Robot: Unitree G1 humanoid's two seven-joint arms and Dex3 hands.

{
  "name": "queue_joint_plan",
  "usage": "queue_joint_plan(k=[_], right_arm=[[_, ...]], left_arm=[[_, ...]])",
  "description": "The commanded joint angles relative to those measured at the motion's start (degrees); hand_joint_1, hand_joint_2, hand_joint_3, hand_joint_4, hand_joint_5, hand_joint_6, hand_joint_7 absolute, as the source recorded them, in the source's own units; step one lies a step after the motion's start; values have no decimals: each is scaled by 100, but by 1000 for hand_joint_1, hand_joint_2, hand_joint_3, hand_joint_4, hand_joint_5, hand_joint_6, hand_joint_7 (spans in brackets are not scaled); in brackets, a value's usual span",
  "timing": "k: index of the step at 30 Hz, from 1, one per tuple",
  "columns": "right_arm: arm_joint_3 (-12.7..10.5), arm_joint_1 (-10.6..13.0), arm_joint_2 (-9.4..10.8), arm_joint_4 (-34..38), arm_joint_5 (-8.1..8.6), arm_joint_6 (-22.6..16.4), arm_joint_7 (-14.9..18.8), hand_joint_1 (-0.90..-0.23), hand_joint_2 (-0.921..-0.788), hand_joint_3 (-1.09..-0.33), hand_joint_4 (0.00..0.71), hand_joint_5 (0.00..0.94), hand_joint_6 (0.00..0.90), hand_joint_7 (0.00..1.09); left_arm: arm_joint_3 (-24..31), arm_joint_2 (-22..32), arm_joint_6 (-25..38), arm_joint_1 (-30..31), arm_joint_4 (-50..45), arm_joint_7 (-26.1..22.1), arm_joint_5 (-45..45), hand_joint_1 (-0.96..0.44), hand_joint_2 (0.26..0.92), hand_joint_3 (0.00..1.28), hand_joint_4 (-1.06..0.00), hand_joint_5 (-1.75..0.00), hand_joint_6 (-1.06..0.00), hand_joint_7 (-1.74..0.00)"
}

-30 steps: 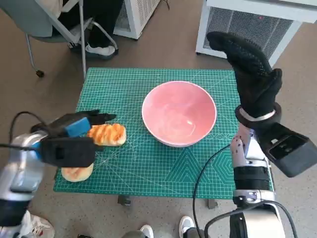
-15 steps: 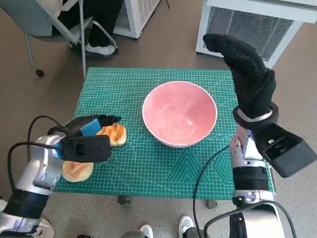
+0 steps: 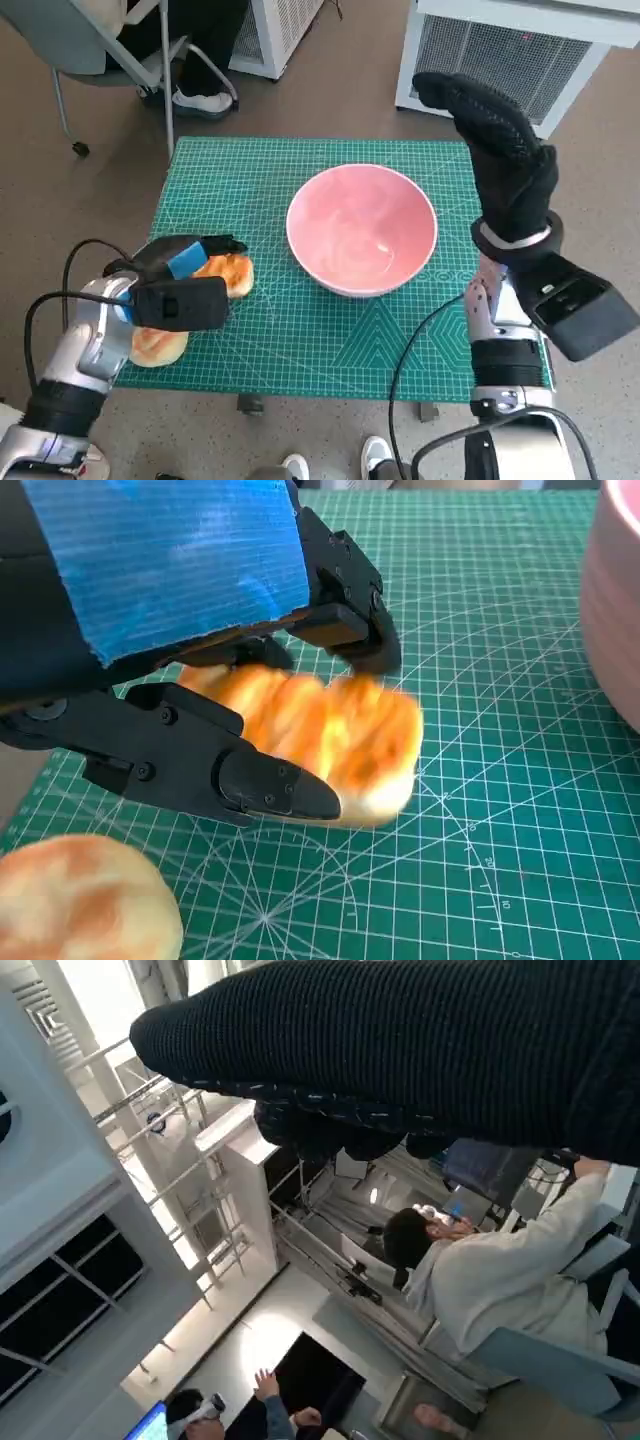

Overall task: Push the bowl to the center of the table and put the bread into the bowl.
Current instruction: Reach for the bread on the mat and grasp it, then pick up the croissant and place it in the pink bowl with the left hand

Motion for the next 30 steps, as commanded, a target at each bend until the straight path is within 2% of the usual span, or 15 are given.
queue_joint_plan(k=[1,7,16,23,30], right_arm=[[30,126,7,62,-31,23,-1,-583,-921,-777,231,47,-1,638],[32,156,11,32,12,37,19,-581,-921,-779,230,47,-1,638],[29,172,-3,-33,72,93,39,-577,-921,-780,228,47,-1,636],[25,198,-20,-158,63,162,3,-571,-921,-788,224,47,-1,634],[18,234,-34,-262,41,211,-28,-562,-921,-796,221,48,-1,633]], left_arm=[[39,87,-206,-77,105,16,-32,-9,919,111,-682,-1191,-537,-1208],[193,145,-333,-237,28,28,-103,-1,920,109,-672,-1222,-550,-1213],[711,127,-160,-791,-865,-142,-494,0,920,104,-674,-1156,-556,-1269],[982,-290,-421,-1431,-1120,233,-883,0,920,96,-673,-1143,-574,-1264],[771,-745,-770,-2058,-996,586,-825,0,920,96,-656,-1150,-590,-1260]])
